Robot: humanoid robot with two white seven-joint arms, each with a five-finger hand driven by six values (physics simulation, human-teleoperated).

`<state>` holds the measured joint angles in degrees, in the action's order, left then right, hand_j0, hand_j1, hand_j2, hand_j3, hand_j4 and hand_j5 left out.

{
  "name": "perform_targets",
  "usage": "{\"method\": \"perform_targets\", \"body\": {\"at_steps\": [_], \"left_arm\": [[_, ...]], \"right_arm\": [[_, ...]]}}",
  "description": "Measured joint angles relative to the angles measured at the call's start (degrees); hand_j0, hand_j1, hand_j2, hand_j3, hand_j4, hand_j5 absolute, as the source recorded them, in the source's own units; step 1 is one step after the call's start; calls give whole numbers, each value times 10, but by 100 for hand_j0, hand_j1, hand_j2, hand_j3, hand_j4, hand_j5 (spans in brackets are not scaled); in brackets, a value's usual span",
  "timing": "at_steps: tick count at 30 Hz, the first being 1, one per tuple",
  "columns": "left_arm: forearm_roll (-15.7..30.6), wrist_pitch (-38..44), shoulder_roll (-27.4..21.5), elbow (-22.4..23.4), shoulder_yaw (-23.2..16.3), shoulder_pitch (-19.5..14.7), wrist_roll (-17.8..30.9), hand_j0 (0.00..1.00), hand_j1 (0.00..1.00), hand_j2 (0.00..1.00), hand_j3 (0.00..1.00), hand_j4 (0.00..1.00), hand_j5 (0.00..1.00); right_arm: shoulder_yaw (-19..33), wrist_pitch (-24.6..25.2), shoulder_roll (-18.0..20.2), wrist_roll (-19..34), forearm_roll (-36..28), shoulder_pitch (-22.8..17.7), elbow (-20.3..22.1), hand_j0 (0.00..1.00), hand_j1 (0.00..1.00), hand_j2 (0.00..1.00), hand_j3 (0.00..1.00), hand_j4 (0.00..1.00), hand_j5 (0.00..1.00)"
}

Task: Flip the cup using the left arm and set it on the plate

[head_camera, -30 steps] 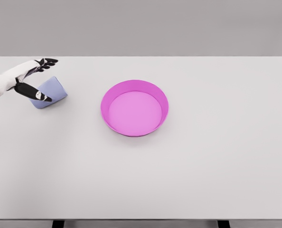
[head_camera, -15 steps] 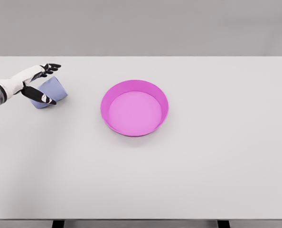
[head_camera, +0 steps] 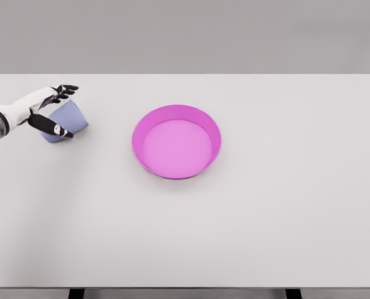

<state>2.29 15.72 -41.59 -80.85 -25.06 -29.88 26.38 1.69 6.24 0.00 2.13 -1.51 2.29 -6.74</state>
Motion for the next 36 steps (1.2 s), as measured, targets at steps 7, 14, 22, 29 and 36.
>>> {"method": "perform_targets", "body": {"at_steps": [7, 14, 22, 29, 36], "left_arm": [[-1, 0, 7, 18, -1, -8, 0, 100, 100, 100, 100, 100, 100], [-11, 0, 23, 44, -1, -8, 0, 100, 100, 100, 100, 100, 100], [-12, 0, 34, 49, -1, -8, -1, 74, 74, 74, 74, 74, 74], [-7, -1, 40, 52, 0, -8, -1, 68, 68, 68, 68, 68, 68], [0, -6, 40, 39, 4, -7, 0, 62, 62, 62, 62, 62, 62]], "right_arm": [[0, 0, 0, 0, 0, 0, 0, 100, 100, 100, 100, 100, 100], [0, 0, 0, 0, 0, 0, 0, 100, 100, 100, 100, 100, 100], [0, 0, 0, 0, 0, 0, 0, 100, 100, 100, 100, 100, 100], [0, 0, 0, 0, 0, 0, 0, 100, 100, 100, 100, 100, 100], [0, 0, 0, 0, 0, 0, 0, 100, 100, 100, 100, 100, 100]]}}
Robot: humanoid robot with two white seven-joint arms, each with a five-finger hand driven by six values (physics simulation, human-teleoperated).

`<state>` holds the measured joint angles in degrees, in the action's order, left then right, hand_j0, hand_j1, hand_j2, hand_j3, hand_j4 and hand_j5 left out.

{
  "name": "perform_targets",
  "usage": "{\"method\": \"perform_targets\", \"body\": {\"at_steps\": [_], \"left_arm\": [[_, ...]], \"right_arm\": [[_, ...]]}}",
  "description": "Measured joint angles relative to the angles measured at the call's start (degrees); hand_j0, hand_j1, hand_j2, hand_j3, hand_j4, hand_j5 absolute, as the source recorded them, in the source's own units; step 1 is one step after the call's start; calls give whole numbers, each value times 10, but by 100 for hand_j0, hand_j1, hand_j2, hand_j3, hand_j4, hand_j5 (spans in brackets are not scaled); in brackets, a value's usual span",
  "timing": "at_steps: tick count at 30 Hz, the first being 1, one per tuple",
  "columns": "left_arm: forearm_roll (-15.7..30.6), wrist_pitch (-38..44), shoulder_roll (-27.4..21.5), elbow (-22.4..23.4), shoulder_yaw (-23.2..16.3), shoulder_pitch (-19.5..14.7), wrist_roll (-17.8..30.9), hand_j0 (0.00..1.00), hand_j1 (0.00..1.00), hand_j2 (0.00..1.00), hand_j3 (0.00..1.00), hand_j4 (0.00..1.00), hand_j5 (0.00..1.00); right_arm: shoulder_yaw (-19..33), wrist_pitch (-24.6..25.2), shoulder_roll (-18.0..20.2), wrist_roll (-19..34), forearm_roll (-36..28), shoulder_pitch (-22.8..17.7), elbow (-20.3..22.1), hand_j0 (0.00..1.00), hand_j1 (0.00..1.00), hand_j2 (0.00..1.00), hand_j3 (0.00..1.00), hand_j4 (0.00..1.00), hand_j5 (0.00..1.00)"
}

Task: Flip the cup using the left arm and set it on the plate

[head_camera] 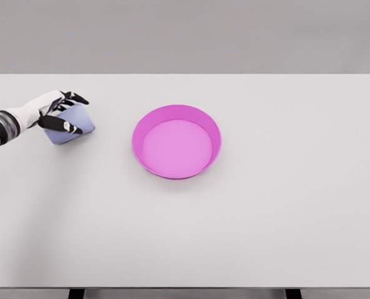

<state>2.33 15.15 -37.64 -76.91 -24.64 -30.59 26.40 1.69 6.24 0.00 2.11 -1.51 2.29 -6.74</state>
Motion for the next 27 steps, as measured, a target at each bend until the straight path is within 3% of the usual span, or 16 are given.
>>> {"method": "perform_targets", "body": {"at_steps": [9, 21, 27], "left_arm": [[81, -81, 2, -73, 3, -1, 1, 62, 62, 62, 62, 62, 62], [168, -211, 121, -79, 1, 5, -3, 67, 67, 67, 67, 67, 67], [204, -297, 158, -78, -5, 20, -87, 66, 66, 66, 66, 66, 66]], "right_arm": [[0, 0, 0, 0, 0, 0, 0, 100, 100, 100, 100, 100, 100], [0, 0, 0, 0, 0, 0, 0, 100, 100, 100, 100, 100, 100], [0, 0, 0, 0, 0, 0, 0, 100, 100, 100, 100, 100, 100]]}}
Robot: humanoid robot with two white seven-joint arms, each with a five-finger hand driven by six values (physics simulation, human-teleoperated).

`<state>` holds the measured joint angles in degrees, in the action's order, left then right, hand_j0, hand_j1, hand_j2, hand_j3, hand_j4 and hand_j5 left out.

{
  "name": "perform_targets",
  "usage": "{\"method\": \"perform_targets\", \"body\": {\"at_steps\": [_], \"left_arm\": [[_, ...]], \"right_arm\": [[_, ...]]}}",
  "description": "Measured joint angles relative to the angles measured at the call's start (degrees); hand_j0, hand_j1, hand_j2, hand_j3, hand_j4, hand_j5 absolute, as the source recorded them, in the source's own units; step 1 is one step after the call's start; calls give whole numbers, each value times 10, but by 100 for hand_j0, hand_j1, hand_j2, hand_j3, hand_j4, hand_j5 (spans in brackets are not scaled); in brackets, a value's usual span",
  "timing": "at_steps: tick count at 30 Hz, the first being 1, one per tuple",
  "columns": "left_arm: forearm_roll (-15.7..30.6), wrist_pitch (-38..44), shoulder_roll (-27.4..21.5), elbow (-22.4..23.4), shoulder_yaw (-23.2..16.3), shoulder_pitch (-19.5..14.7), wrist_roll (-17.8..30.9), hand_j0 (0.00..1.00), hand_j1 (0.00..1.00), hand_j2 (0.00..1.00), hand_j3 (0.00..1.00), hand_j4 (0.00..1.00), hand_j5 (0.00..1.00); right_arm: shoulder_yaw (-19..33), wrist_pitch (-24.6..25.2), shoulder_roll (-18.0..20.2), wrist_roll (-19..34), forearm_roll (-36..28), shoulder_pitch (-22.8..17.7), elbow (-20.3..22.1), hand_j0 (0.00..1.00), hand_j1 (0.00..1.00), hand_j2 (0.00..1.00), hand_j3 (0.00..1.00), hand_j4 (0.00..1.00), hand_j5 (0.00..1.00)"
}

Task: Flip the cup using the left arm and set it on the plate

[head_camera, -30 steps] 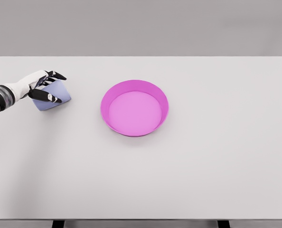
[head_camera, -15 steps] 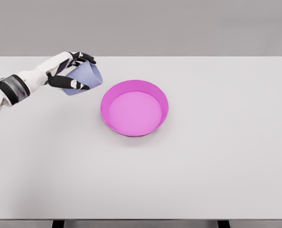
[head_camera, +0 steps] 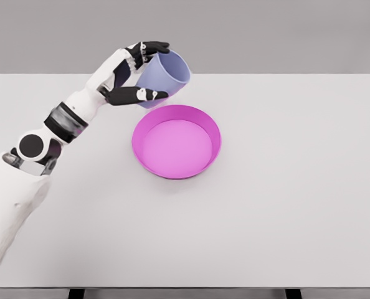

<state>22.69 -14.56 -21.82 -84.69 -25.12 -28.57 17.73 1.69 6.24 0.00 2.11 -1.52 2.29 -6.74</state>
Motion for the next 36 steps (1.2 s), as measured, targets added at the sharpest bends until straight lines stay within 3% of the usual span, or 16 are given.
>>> {"method": "perform_targets", "body": {"at_steps": [4, 11, 16, 23, 36], "left_arm": [[33, -31, 13, 4, -2, 23, -35, 65, 65, 65, 65, 65, 65], [112, -73, 32, 11, -38, 36, -50, 60, 60, 60, 60, 60, 60], [141, -123, 54, 23, -51, 54, -75, 59, 59, 59, 59, 59, 59], [150, -194, 78, 48, -61, 79, -147, 54, 54, 54, 54, 54, 54], [122, -204, 96, 56, -78, 84, -156, 53, 53, 53, 53, 53, 53]], "right_arm": [[0, 0, 0, 0, 0, 0, 0, 100, 100, 100, 100, 100, 100], [0, 0, 0, 0, 0, 0, 0, 100, 100, 100, 100, 100, 100], [0, 0, 0, 0, 0, 0, 0, 100, 100, 100, 100, 100, 100], [0, 0, 0, 0, 0, 0, 0, 100, 100, 100, 100, 100, 100], [0, 0, 0, 0, 0, 0, 0, 100, 100, 100, 100, 100, 100]]}}
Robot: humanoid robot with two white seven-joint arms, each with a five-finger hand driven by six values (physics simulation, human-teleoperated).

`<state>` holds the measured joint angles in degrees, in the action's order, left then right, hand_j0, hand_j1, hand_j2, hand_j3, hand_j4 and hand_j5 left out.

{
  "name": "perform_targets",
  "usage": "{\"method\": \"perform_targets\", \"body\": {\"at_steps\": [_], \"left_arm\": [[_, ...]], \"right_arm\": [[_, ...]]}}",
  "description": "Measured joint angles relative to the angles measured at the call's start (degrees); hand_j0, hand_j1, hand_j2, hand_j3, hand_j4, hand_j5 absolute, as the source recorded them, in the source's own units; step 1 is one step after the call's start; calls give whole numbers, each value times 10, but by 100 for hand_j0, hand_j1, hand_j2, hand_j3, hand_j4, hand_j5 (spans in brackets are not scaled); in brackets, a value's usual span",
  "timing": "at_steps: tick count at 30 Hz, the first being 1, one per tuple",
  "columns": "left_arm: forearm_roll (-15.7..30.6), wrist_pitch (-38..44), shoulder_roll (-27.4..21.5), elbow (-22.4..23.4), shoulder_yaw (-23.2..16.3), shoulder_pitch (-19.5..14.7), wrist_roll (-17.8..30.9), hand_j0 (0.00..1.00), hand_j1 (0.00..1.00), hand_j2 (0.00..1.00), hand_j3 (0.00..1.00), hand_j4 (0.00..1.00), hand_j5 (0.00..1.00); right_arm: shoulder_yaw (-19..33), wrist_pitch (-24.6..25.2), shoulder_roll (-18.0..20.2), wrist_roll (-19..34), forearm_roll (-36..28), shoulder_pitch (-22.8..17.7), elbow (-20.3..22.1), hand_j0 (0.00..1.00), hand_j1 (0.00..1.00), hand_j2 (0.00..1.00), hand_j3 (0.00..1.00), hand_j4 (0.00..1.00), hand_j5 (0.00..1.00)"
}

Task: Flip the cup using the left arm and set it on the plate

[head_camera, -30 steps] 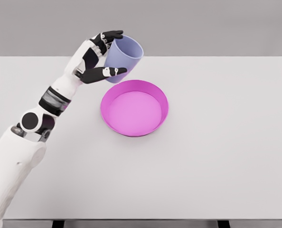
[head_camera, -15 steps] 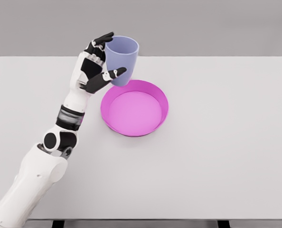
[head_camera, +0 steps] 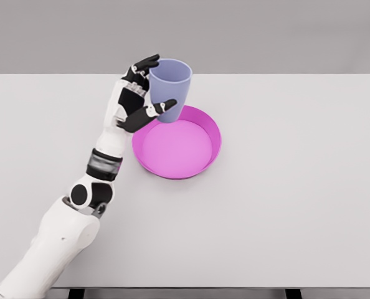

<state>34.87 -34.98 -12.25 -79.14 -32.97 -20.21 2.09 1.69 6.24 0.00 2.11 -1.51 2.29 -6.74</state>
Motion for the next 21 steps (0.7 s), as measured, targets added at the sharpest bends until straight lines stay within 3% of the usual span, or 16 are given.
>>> {"method": "perform_targets", "body": {"at_steps": [7, 21], "left_arm": [[0, 0, 16, 32, -8, 5, 4, 53, 53, 53, 53, 53, 53], [-1, 0, 21, 43, -21, 18, 3, 52, 52, 52, 52, 52, 52]], "right_arm": [[0, 0, 0, 0, 0, 0, 0, 100, 100, 100, 100, 100, 100], [0, 0, 0, 0, 0, 0, 0, 100, 100, 100, 100, 100, 100]]}}
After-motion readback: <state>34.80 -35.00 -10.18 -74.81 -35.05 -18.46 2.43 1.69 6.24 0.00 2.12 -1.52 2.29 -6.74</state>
